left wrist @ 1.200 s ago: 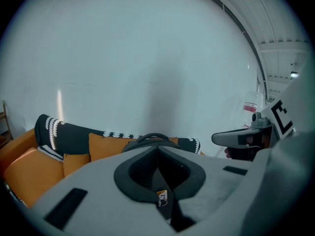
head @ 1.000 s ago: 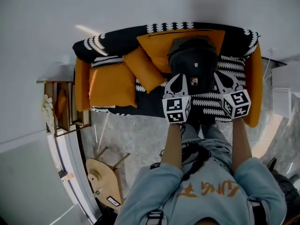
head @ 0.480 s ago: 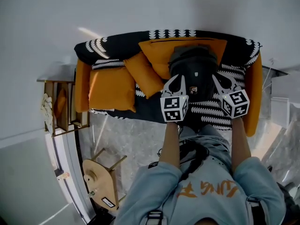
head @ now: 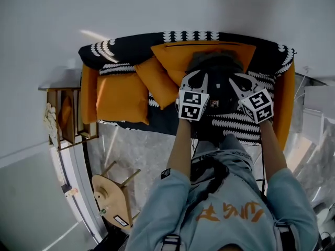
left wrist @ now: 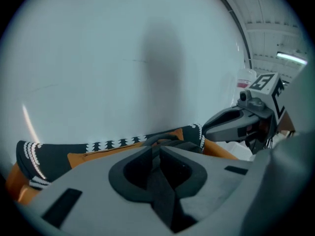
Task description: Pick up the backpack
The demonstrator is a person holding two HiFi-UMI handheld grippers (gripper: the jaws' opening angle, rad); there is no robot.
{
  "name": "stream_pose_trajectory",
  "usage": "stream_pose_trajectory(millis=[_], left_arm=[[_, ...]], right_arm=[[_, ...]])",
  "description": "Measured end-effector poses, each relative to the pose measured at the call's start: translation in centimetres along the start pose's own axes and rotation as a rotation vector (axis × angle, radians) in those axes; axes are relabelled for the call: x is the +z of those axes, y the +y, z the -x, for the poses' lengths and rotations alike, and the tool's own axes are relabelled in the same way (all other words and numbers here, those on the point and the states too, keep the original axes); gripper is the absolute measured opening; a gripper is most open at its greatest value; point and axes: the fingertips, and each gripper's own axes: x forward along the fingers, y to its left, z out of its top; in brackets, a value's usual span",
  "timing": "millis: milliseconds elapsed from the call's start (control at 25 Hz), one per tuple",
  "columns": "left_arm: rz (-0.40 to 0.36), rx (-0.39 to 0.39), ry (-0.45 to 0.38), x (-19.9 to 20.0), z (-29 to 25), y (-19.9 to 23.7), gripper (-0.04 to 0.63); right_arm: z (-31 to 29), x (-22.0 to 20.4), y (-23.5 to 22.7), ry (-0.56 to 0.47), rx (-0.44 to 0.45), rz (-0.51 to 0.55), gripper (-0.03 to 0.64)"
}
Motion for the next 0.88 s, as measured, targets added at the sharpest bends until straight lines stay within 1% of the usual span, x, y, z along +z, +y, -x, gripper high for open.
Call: stream_pose_trajectory(millis=[80,120,160,200,320,400,480,560,680,800,880], left_arm=[[-0.054,-0.02,0.033,0.1,-1.6,0.4,0.042],[-0.085,-0.028,0.05,0.1,-2.3,0.6,0.074],[-0.119,-0.033,0.069,0.2,-2.9,0.6,0.125],[-0.154,-0.033,0.085,0.2,-3.4,0.7,0.14],[-0.257,-0.023,0.117,0.5,-4.6,1.0,0.14],[-0.327,-0.034,0.143,0.5,-5.5,1.1,0.14],[-0.39,-0.053,0.174,0.2,-6.5,1.3,0.14],[-0.434,-0.071,0.204,-0.2,-7.4,1.9,0.14],[-0.471,-0.11,0.233,-0.3,-8.4,2.5,0.141],[-0.517,-0.187,0.269,-0.9,-9.2,1.9,0.155],[-0.525,-0.226,0.28,-1.1,-9.6,1.5,0.163]], right_arm=[[-1.3,0.4,-0.6,0.022,0.019,0.061,0.045],[-1.8,0.6,-1.1,0.034,0.019,0.089,0.052],[-2.4,0.8,-1.6,0.049,0.013,0.119,0.066],[-2.9,0.9,-1.9,0.068,0.004,0.152,0.08],[-4.5,0.8,-2.7,0.141,-0.018,0.297,0.089],[-5.6,0.7,-3.1,0.193,-0.022,0.405,0.089],[-6.5,0.5,-3.7,0.241,-0.025,0.475,0.089],[-7.3,0.2,-4.4,0.276,-0.022,0.511,0.089],[-8.3,-0.2,-5.2,0.311,0.015,0.543,0.091],[-9.3,-0.6,-5.6,0.328,0.059,0.558,0.095],[-10.0,-0.7,-5.6,0.33,0.103,0.556,0.106]])
